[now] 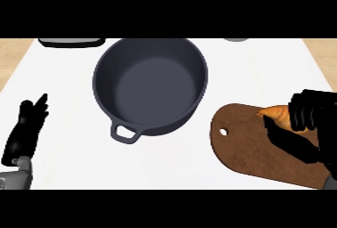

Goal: Pick the croissant from the cutting board and place it in the pot

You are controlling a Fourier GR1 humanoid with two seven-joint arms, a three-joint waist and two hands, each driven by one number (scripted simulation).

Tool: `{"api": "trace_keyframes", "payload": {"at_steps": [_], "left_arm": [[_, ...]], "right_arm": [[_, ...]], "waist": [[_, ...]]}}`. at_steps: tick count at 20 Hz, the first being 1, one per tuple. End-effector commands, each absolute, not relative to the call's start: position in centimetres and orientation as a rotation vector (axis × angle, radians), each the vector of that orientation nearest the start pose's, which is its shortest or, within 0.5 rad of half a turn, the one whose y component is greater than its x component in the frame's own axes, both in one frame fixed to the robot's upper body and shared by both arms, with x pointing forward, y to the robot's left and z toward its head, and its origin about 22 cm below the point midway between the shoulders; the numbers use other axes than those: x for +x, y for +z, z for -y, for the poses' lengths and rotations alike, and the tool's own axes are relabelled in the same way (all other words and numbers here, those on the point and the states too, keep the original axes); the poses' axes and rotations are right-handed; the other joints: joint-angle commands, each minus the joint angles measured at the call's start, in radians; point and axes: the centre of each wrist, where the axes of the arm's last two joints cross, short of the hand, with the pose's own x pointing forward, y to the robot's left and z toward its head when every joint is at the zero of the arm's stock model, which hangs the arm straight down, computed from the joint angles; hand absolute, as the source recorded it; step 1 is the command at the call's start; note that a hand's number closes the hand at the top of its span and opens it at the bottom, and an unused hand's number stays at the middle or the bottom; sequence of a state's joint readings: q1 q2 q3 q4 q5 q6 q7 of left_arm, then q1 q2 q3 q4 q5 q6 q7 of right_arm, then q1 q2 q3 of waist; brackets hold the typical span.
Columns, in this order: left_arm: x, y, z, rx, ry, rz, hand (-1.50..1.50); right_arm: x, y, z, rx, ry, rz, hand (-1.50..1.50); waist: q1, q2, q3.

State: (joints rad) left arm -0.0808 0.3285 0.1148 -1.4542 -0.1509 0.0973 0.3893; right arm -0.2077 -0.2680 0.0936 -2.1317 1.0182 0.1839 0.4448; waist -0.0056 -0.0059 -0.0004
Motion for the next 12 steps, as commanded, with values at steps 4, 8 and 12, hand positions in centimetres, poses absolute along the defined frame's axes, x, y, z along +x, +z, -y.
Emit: {"api": "trace_keyframes", "payload": {"at_steps": [4,8,12], "left_arm": [[26.7,1.6,-33.2,0.520,-0.110,1.140,0.00],[25.6,3.4,-32.9,0.516,-0.113,1.153,0.00],[26.4,3.2,-32.4,0.506,-0.118,1.151,0.00]], "right_arm": [[21.8,25.0,17.1,-1.229,0.694,1.869,1.50],[21.7,26.4,13.4,-1.142,0.751,1.846,1.50],[24.3,29.6,9.0,-1.069,0.812,1.776,1.50]], "waist": [[0.013,0.006,-0.001],[0.017,0.003,0.000],[0.025,0.004,-0.002]]}}
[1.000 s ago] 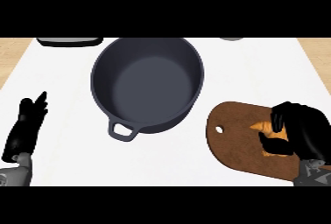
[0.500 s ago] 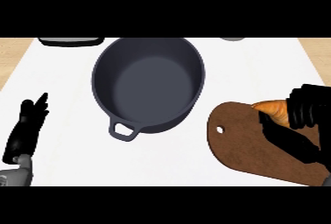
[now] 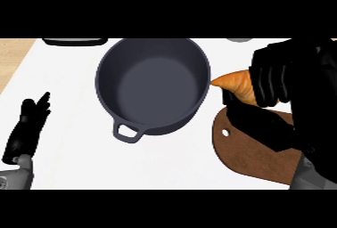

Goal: Pick the croissant from the cutting board and place it in the pot

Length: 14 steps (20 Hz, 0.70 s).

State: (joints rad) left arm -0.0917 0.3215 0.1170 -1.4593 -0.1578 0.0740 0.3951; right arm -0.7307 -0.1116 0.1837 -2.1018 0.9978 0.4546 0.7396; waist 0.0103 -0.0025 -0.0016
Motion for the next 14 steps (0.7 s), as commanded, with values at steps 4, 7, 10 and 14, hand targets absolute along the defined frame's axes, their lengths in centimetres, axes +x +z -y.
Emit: {"api": "trace_keyframes", "payload": {"at_steps": [4,7,10,14], "left_arm": [[26.3,3.2,-33.6,0.530,-0.116,1.161,0.00],[27.9,4.2,-34.1,0.519,-0.108,1.182,0.00],[26.8,4.0,-32.1,0.502,-0.119,1.178,0.00],[27.8,2.5,-31.3,0.521,-0.129,1.154,0.00]], "right_arm": [[28.0,29.2,7.7,-1.019,0.789,1.722,1.50],[28.9,30.0,4.5,-1.003,0.803,1.691,1.50],[31.4,27.9,4.4,-0.948,0.839,1.629,1.50],[33.9,25.3,1.9,-0.914,0.893,1.572,1.50]], "waist": [[0.003,0.004,0.001],[0.007,0.005,0.000],[0.010,0.004,0.001],[0.013,0.008,0.001]]}}
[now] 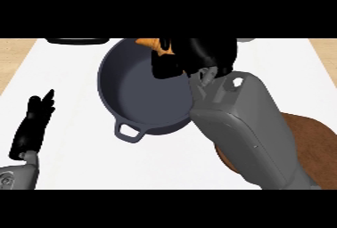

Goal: Pick the croissant from the cutting board and place it in the pot

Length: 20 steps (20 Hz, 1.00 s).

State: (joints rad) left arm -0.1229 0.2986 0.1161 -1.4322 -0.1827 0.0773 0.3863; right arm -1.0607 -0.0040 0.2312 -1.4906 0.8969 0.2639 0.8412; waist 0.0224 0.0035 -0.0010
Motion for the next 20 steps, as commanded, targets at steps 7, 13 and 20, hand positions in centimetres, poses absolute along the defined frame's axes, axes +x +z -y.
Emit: {"api": "trace_keyframes", "payload": {"at_steps": [7,13,20], "left_arm": [[27.7,4.3,-32.8,0.512,-0.138,1.184,0.00],[27.8,3.9,-32.0,0.514,-0.145,1.197,0.00],[27.5,2.8,-32.0,0.517,-0.133,1.173,0.00]], "right_arm": [[37.8,20.2,2.3,-0.744,0.840,1.401,-1.50],[37.8,19.5,0.6,-0.587,0.679,1.515,-1.50],[37.8,18.0,2.5,-0.481,0.265,1.687,-1.50]], "waist": [[0.022,0.005,0.000],[0.027,0.006,0.000],[0.013,0.004,0.001]]}}
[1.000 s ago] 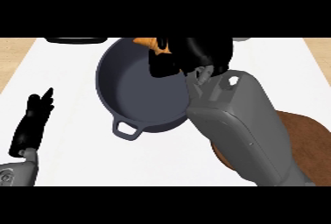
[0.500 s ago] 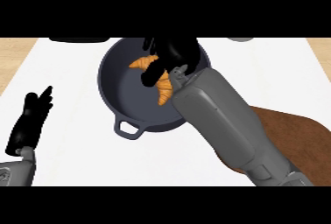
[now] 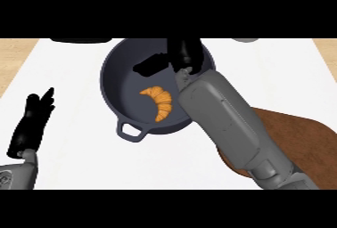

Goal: Pick the croissant from the cutting board and place it in the pot

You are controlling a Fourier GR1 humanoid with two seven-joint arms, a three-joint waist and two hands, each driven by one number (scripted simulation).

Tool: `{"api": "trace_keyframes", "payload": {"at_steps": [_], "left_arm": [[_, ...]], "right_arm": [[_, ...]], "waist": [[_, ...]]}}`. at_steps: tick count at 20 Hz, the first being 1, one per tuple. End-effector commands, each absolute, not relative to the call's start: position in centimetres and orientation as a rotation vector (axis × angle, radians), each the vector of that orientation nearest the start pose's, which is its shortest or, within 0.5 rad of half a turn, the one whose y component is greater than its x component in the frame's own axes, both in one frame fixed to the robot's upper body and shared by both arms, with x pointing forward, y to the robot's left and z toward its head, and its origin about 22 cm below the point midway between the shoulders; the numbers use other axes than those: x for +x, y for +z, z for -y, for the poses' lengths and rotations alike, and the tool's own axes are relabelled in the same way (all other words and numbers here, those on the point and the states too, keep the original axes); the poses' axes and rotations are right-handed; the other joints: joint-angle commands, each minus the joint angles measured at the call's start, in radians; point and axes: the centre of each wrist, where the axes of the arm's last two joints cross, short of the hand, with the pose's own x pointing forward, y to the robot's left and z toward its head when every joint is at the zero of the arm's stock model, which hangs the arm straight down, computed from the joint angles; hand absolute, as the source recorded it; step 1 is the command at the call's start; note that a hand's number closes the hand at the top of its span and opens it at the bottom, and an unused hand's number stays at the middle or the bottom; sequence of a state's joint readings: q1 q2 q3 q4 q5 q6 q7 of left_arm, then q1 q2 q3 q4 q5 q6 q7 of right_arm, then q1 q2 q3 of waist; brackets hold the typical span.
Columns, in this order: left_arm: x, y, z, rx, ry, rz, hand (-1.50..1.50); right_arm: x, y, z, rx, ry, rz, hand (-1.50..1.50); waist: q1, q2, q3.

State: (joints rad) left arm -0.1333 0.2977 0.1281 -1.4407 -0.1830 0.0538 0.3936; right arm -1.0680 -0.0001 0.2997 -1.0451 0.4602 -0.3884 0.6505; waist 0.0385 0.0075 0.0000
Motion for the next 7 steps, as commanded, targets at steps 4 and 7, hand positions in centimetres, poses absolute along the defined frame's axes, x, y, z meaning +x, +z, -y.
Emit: {"api": "trace_keyframes", "payload": {"at_steps": [4,7], "left_arm": [[27.1,3.1,-32.3,0.512,-0.121,1.167,0.00],[26.7,3.1,-33.5,0.512,-0.095,1.158,0.00]], "right_arm": [[39.6,18.0,6.0,-0.488,0.143,1.732,-1.50],[39.2,18.3,8.8,-0.506,0.051,1.752,-1.50]], "waist": [[-0.027,-0.004,0.001],[-0.036,-0.008,0.000]]}}
